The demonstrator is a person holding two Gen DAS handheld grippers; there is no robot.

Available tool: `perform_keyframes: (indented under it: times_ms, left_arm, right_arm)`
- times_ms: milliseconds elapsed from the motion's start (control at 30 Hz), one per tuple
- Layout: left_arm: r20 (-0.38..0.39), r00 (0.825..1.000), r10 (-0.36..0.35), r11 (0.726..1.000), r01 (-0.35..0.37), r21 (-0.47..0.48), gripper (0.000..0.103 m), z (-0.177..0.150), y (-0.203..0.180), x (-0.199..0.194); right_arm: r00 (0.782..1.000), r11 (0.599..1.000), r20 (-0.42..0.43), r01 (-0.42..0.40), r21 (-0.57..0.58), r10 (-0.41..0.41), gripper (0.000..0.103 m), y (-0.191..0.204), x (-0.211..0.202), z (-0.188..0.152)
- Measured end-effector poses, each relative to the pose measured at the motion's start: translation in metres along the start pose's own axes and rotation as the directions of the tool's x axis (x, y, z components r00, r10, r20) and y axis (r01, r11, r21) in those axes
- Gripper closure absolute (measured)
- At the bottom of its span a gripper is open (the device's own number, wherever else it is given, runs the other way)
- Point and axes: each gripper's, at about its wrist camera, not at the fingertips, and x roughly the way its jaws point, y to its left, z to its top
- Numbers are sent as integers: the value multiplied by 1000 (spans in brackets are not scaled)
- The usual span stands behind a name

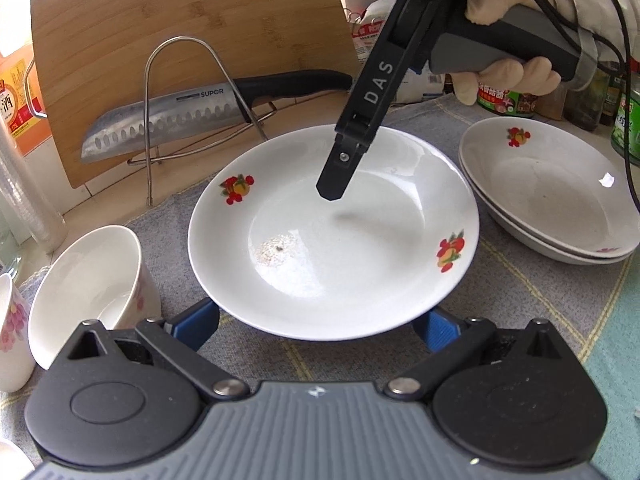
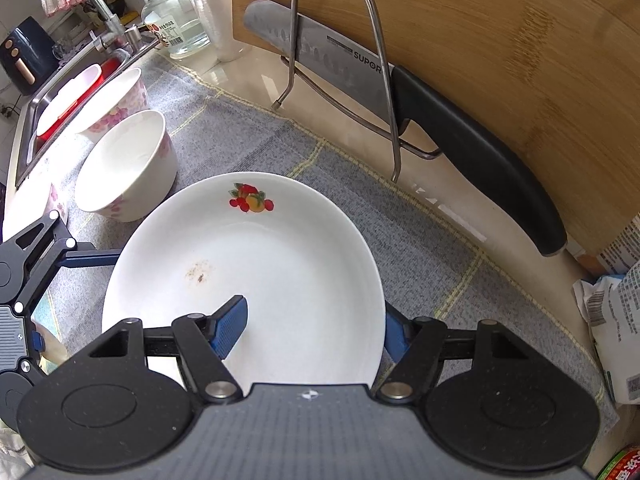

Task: Organize plates and bowls
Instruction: 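Carry the held plate with the right gripper toward the plate stack, then bring the held plate over the two stacked plates with the right gripper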

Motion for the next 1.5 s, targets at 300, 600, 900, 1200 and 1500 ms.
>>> perform_keyframes:
  times_ms: [300,600,900,1200,1500]
  left_arm:
    - [30,994,-104,994,105,-12,1,-5,9,5]
    - [29,987,-159,986,160,-41,1,-2,14,12]
    - [27,983,-182,981,183,-67,1,3,14,15]
    - [37,984,-173,982,175,-67,1,7,15,7]
    - [33,986,-164,985,165,-40,1,12,10,-9]
  right_arm:
    - [999,1000,-20,25,-8,-25,29,-5,12,-4]
    - [1000,999,-16,21,-28,-21,28,-6,12,-4]
    - [1000,999,-11,19,-37,-20,28,-8,12,-1]
    - [1000,998,-8,28,-48,-28,28,-5,7,-1]
    - [1000,999,13,19,-42,-19,28,1,-11,-2]
